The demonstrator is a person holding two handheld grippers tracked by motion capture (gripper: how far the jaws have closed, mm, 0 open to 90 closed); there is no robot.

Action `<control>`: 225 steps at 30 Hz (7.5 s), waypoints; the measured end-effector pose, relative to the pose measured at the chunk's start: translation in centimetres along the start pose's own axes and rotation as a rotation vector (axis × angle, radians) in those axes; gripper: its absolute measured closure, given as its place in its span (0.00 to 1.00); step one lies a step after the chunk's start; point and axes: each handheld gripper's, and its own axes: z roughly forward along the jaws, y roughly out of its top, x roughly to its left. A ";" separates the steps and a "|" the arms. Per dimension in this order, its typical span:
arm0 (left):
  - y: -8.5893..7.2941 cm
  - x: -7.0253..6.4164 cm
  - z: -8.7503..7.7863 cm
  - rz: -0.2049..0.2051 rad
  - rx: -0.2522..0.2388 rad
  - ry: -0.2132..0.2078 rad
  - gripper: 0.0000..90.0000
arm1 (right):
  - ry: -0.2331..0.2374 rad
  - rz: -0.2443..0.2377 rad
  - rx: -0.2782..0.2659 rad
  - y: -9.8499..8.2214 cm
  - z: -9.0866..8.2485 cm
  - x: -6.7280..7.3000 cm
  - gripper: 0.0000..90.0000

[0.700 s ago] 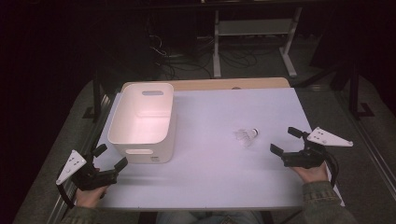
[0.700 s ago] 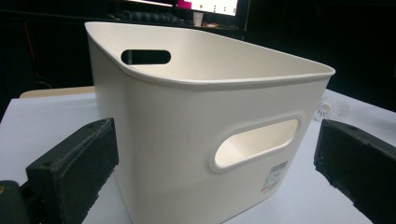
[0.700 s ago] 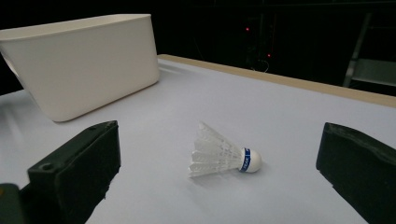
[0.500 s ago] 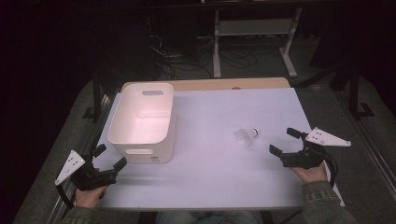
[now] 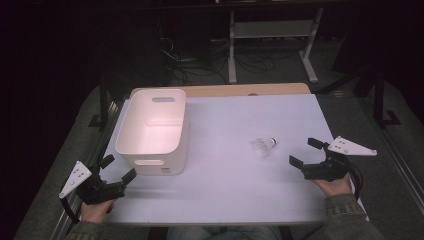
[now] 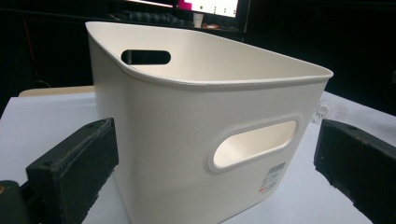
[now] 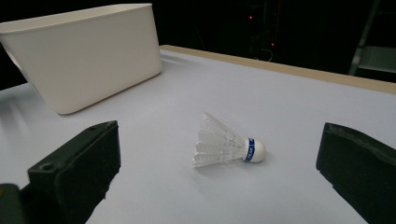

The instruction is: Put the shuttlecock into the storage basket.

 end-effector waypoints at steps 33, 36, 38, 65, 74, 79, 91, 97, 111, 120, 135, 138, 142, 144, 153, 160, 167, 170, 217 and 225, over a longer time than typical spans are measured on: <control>0.0 -0.1 -0.2 0.004 -0.005 -0.006 0.00 | 0.046 -0.037 0.183 1.7 4.6 0.3 0.00; 0.0 -0.1 -0.2 0.003 -0.005 -0.004 0.00 | 0.050 -0.036 0.194 1.6 5.0 0.3 0.00; 0.0 -0.1 -0.2 0.003 -0.006 -0.006 0.00 | 0.053 -0.040 0.199 1.6 5.2 0.3 0.00; 0.0 -0.1 -0.2 0.004 -0.006 -0.009 0.00 | 0.153 0.021 0.368 0.8 8.0 -0.6 0.30; 0.0 -0.1 -0.2 0.003 -0.006 -0.011 0.00 | 0.164 0.044 0.390 0.7 8.0 -1.0 0.62; 0.0 -0.1 -0.2 0.001 -0.006 -0.010 0.00 | 0.140 0.063 0.415 0.7 8.2 -1.2 0.78; 0.0 -0.1 -0.2 0.000 -0.004 -0.012 0.00 | 0.111 0.073 0.505 0.0 9.5 -1.3 0.98; 0.0 -0.1 -0.2 -0.004 -0.005 -0.014 0.00 | 0.102 0.093 0.515 -0.1 9.8 -1.4 0.98; 0.0 -0.1 -0.3 -0.003 -0.003 -0.009 0.00 | 0.106 0.060 0.536 2.0 12.1 -1.1 0.98; 0.0 -0.1 -0.3 -0.002 -0.002 -0.008 0.00 | 0.100 0.076 0.534 2.1 13.6 -1.3 0.98; 0.0 0.0 -0.3 -0.009 -0.005 -0.011 0.00 | 0.051 0.122 0.502 2.2 15.4 -3.0 0.98; 0.0 0.0 -0.3 -0.008 -0.005 -0.011 0.00 | 0.029 0.134 0.492 2.1 15.7 -3.7 0.98; 0.0 0.0 -0.3 -0.010 -0.006 -0.012 0.00 | 0.028 0.150 0.464 2.3 15.8 -4.1 0.98; 0.0 0.0 -0.3 -0.010 -0.006 -0.011 0.00 | 0.019 0.160 0.460 2.5 15.9 -4.3 0.98; 0.0 0.0 -0.3 -0.008 -0.005 -0.014 0.00 | 0.028 0.188 0.407 2.6 15.4 -5.2 0.97; 0.0 0.0 -0.2 -0.006 -0.006 -0.015 0.00 | 0.017 0.187 0.378 3.5 14.2 -5.4 0.96; 0.0 0.0 -0.2 -0.004 -0.003 -0.014 0.00 | 0.000 0.157 0.364 5.1 12.8 -6.2 0.80; 0.0 0.0 -0.2 -0.003 -0.003 -0.013 0.00 | -0.016 0.131 0.367 5.4 12.7 -6.2 0.69; 0.0 -0.1 -0.1 -0.005 -0.004 -0.018 0.00 | 0.172 -0.124 0.631 3.4 17.3 -9.0 0.39; 0.0 -0.1 -0.3 -0.001 0.000 -0.009 0.00 | 0.192 -0.154 0.638 3.2 17.6 -8.5 0.58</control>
